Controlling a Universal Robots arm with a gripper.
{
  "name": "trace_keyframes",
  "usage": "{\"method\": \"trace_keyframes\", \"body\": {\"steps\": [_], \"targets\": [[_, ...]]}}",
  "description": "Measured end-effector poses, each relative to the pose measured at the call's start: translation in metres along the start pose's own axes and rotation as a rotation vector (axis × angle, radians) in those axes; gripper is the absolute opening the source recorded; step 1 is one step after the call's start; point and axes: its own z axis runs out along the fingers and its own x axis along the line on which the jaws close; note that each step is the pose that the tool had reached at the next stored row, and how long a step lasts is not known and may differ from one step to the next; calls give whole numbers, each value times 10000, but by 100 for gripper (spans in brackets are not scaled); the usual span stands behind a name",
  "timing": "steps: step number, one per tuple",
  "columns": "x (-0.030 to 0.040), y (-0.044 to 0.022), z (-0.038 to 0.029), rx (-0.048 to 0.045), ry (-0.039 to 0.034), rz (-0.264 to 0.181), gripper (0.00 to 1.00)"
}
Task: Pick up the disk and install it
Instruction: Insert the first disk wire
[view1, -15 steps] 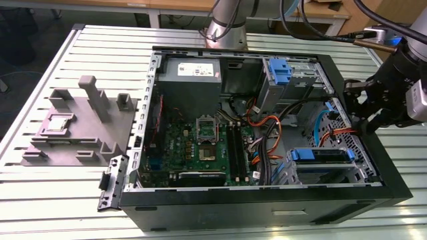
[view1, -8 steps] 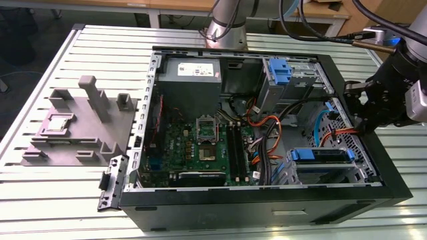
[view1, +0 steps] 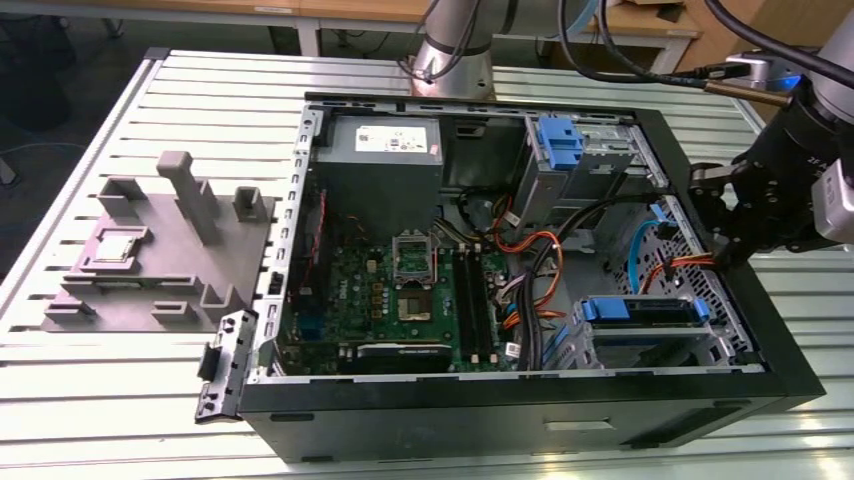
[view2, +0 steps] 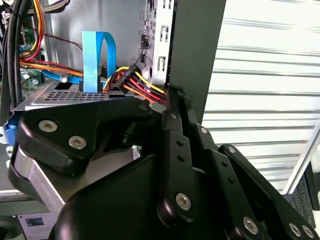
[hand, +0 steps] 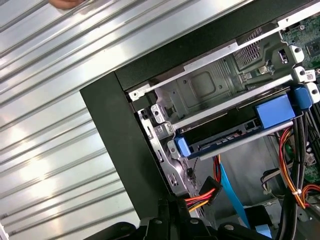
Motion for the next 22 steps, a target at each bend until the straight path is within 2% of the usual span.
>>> {"method": "trace_keyframes", "body": {"steps": [5,14,16,20,22], "targets": [[6,-6,-45,-30,14,-21,18],[-5,-1,-51,-44,19,-26,16],[-40,16,-57,-45,20,-29,16],[-172,80,-82,-50,22,-41,16],[-210,98,-89,-55,29,-24,16]]}}
